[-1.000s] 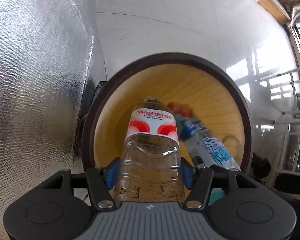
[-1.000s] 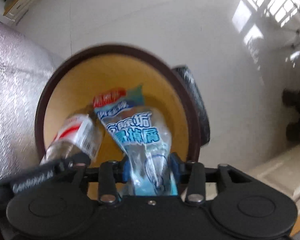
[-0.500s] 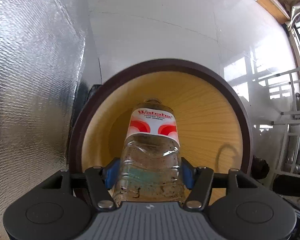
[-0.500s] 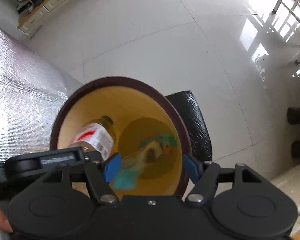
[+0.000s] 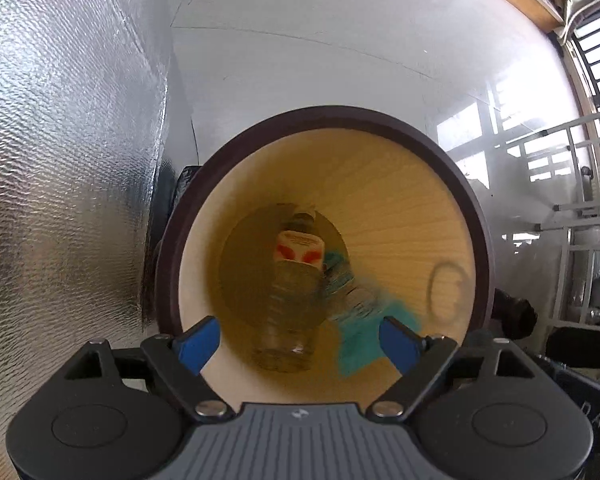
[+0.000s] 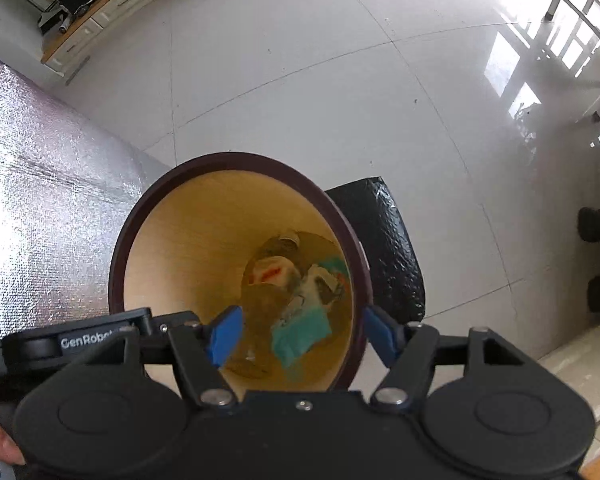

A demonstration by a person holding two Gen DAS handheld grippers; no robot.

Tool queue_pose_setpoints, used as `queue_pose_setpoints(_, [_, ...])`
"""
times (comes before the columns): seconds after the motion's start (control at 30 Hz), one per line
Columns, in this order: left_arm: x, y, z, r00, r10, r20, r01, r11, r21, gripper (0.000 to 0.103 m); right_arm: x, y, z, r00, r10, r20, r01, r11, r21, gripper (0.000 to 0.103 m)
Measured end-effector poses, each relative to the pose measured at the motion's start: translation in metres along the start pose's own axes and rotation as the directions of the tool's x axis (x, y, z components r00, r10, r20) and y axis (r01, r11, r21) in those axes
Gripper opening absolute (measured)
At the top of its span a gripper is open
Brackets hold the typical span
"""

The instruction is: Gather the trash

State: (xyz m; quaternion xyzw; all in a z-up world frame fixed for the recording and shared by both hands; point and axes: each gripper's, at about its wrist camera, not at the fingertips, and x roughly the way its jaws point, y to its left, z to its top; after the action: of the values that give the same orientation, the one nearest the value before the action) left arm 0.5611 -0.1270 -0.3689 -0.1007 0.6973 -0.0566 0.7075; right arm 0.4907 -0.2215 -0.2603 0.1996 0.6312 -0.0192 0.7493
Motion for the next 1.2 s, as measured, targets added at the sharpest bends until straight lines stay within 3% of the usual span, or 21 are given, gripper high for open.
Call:
queue_pose_setpoints(0.4, [-0.035,0.005,-0.012,0.999,0.041,0.035,-0.043,0.998,0.051,0.094,-0.013,-0.004,-0.007,0.999,0.019,0.031,-0.018,0.999,-0.027,0.072])
queue_pose_setpoints(0.57, [-0.059,0.009,-0.019,0.995,0.052,0.084,-0.059,0.995,0.075,0.102,-0.028,0.0,-0.012,0.997,0.011,0.07,-0.007,0.998,-0.061,0.081])
queue_pose_setpoints(0.73, [-0.084,0.016,-0.029,0.99,0.057,0.129,-0.069,0.994,0.089,0.103,-0.044,0.003,-0.022,0.994,-0.013,0.111,0.023,0.995,-0.094,0.088])
queue_pose_setpoints(0.87, [-0.099,0.021,-0.044,0.985,0.058,0.165,-0.074,0.993,0.09,0.103,-0.06,0.004,-0.033,0.989,-0.027,0.147,0.043,0.993,-0.109,0.102])
queue_pose_setpoints(1.2, [-0.142,0.03,-0.097,0.961,0.022,0.274,-0.049,0.995,0.091,0.103,-0.1,0.007,-0.069,0.969,-0.02,0.247,0.063,0.984,-0.168,0.103])
